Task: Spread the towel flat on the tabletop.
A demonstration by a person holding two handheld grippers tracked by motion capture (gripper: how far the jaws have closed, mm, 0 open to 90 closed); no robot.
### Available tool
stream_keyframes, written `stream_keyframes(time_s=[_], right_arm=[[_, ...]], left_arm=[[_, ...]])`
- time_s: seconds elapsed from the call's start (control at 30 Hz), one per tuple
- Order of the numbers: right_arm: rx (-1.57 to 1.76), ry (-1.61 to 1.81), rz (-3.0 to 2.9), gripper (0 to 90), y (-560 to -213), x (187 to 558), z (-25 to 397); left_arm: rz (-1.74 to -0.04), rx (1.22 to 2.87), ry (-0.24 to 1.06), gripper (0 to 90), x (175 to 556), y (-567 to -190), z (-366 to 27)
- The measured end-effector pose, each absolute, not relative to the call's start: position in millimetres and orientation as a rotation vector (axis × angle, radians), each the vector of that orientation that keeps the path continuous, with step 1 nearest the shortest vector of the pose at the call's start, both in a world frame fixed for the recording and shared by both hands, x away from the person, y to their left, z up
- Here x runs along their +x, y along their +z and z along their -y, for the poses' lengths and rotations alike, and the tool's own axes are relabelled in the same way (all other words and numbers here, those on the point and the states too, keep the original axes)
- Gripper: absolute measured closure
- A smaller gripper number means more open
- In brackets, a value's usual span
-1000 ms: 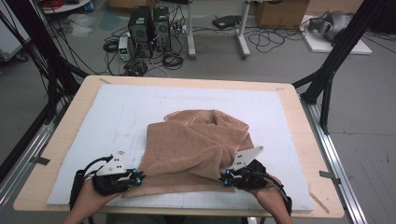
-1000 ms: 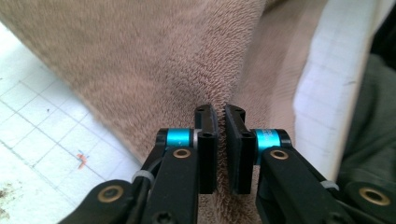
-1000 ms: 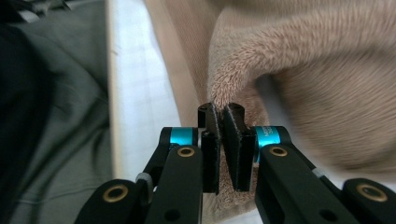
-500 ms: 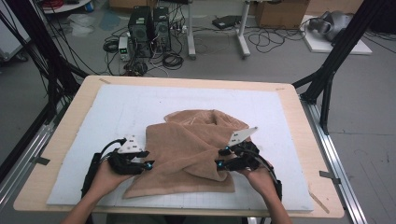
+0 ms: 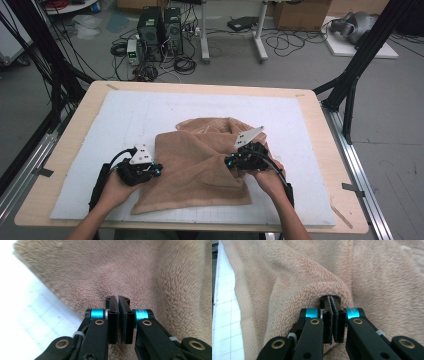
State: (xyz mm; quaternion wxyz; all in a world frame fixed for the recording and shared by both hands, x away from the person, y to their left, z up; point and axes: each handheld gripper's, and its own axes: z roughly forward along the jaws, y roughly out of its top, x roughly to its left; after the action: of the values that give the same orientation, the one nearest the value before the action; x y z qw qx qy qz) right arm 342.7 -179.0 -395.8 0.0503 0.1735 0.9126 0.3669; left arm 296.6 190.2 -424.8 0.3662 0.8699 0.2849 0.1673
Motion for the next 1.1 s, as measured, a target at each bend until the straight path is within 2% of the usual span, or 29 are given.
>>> stream_keyframes(time_s=[0.27,0.37,0.47,0.6,0.7,0.9,1.0,1.1], right_arm=[[0.611,1.13,-2.725,89.2,-389,361,176],[0.649,1.094,-2.755,89.2,-399,370,171],[0.659,1.059,-2.793,88.8,-407,374,168],[0.636,1.128,-2.768,78.2,-396,365,176],[0.617,1.188,-2.738,76.9,-387,351,187],[0.526,1.191,-2.762,75.1,-391,322,196],[0.506,1.148,-2.803,73.3,-403,315,194],[0.514,1.154,-2.851,72.6,-418,309,191]], left_arm=[[-0.868,2.168,0.498,86.3,315,-426,-202],[-0.923,2.183,0.452,86.2,325,-434,-203],[-0.91,2.175,0.435,83.7,324,-434,-203],[-0.854,2.151,0.456,71.9,313,-424,-206],[-0.828,2.153,0.446,69.3,307,-421,-210],[-0.829,2.234,0.332,66.7,310,-434,-206],[-0.805,2.263,0.347,67.6,308,-435,-200],[-0.782,2.271,0.322,79.5,306,-435,-198]])
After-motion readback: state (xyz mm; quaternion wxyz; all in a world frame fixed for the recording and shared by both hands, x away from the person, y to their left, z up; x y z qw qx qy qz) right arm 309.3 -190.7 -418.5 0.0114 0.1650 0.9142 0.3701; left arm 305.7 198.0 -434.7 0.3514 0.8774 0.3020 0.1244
